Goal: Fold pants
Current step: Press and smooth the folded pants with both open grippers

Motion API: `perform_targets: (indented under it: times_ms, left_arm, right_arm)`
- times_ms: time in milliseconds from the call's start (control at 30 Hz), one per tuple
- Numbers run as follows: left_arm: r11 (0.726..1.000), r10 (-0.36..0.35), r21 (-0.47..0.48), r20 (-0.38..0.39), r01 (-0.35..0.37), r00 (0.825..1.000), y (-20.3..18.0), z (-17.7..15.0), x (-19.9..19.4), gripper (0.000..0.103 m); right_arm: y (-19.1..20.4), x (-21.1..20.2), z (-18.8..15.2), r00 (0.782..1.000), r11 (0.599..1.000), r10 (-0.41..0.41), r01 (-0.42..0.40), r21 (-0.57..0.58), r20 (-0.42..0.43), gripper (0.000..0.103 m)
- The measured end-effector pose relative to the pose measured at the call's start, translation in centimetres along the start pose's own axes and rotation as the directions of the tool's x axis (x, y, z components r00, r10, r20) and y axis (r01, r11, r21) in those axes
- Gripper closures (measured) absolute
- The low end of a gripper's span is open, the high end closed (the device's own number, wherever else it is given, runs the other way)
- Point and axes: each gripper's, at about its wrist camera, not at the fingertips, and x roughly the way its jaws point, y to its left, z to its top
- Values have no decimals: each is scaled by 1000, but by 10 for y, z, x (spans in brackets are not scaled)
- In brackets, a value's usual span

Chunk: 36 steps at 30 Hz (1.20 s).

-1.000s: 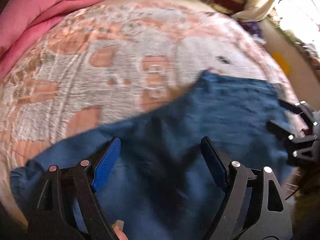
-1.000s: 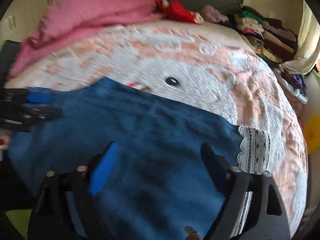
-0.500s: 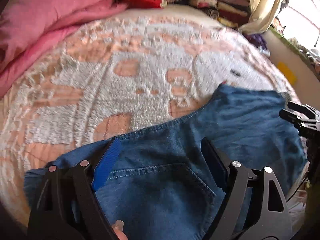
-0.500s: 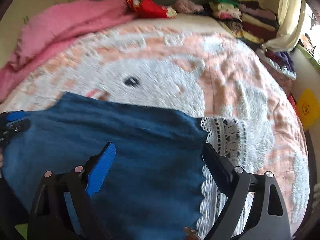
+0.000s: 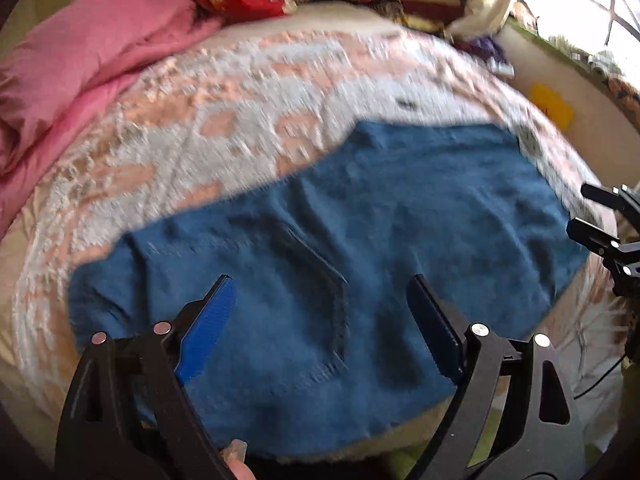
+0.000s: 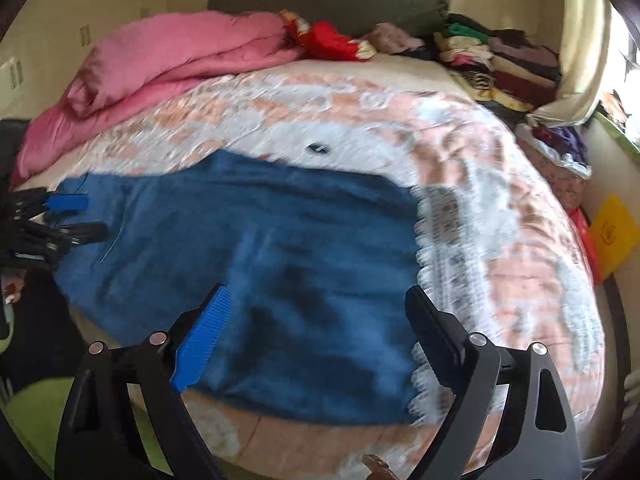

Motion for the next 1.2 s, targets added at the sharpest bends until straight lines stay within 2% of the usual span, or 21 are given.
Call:
perform_targets:
  times_ms: [100, 200, 300, 367, 467, 500, 667, 733, 1033, 1200]
  left_arm:
    - [999, 17, 44, -67, -15, 998, -15, -11, 13, 23]
    - [997, 43, 68, -118, -36, 992, -20, -16, 23, 17]
    - [997, 43, 69, -144, -34, 989, -19, -19, 28, 13]
    - [998, 33, 63, -147, -24, 989, -16, -20, 29, 12]
    - [998, 20, 57, -150, -12, 988, -16, -20, 30, 10]
    - [998, 19, 57, -152, -10, 988, -17, -20, 31, 10]
    - [998, 17, 55, -145, -9, 989, -18, -19, 29, 10]
    - [999, 11, 47, -130, -5, 991, -16, -18, 24, 10]
    - [1000, -9, 18, -85, 11, 996, -13, -18, 6, 10]
    - [1000, -17, 7, -67, 17, 998, -10, -19, -2, 10]
  right_arm:
    - [14, 8, -6, 999, 999, 33, -33, -17, -23, 15]
    - [23, 19, -12, 998, 999, 40, -41, -22, -57, 15]
    - [21, 32, -20, 993, 1000, 3, -6, -28, -121, 15]
    - [3, 39, -32, 986, 999, -36, 37, -1, -163, 15]
    - [-26, 29, -45, 991, 992, 27, -10, 126, -134, 17]
    - [-28, 27, -46, 991, 991, 32, -15, 135, -130, 17]
    - [-18, 29, -50, 991, 996, -8, 21, 91, -133, 14]
    - [-20, 29, -48, 992, 994, 5, 10, 109, -129, 11]
    - [-25, 13, -41, 992, 984, 59, -39, 171, -114, 11]
    - [-20, 5, -39, 993, 985, 63, -45, 168, -104, 9]
